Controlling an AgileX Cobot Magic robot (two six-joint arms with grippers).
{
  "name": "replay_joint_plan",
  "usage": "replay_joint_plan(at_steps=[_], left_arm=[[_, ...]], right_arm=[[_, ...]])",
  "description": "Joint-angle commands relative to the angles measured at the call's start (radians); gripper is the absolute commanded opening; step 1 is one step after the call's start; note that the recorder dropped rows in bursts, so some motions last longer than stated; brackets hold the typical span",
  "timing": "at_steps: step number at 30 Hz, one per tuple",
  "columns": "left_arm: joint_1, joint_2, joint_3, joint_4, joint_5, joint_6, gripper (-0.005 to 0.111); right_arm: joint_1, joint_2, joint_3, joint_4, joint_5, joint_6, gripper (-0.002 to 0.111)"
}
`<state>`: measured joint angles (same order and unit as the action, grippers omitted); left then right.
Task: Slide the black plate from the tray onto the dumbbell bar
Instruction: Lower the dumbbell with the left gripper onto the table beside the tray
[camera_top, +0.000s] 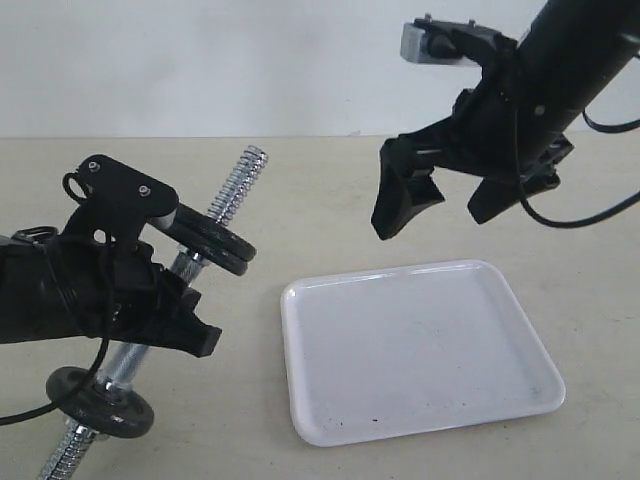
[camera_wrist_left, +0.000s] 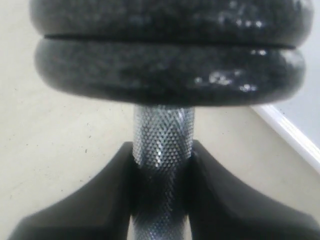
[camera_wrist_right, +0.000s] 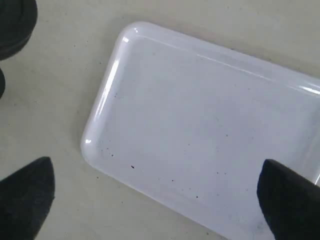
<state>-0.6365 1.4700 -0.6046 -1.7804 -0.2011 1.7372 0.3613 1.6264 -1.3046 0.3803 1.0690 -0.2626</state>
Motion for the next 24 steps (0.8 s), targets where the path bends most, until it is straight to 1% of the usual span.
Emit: replay_joint_plan(at_steps=[1,4,7,12,16,24], left_arm=[[-0.001,-0.009,-0.045,0.036,0.007,-0.028,0.004],[-0.001,0.003,-0.045,0.036,-0.029,-0.040,0.004],[-0.001,0.004,-0.045,0.036,-0.034,-0.040,0.004],[-0.001,0.018,-0.045,0.036,-0.069,-0.101,0.004],[-0.001,0.063,-0.031,0.036,-0.082,-0.145,0.004],[-0.001,0.177,-0.019,0.036,-0.080,-0.178,0.004]], right_arm=[[-0.002,-0.008,0.097,0.002,-0.082,-0.032,0.105],[-0.002,-0.008,0.156,0.002,-0.133,-0.041,0.105],[-0.002,-0.008,0.192,0.004,-0.157,-0.045,0.105],[-0.002,-0.008,0.235,0.026,-0.164,-0.061,0.105],[-0.002,-0.008,0.266,0.040,-0.169,-0.070,0.105],[-0.002,-0.008,0.304,0.076,-0.194,-0.092,0.105]])
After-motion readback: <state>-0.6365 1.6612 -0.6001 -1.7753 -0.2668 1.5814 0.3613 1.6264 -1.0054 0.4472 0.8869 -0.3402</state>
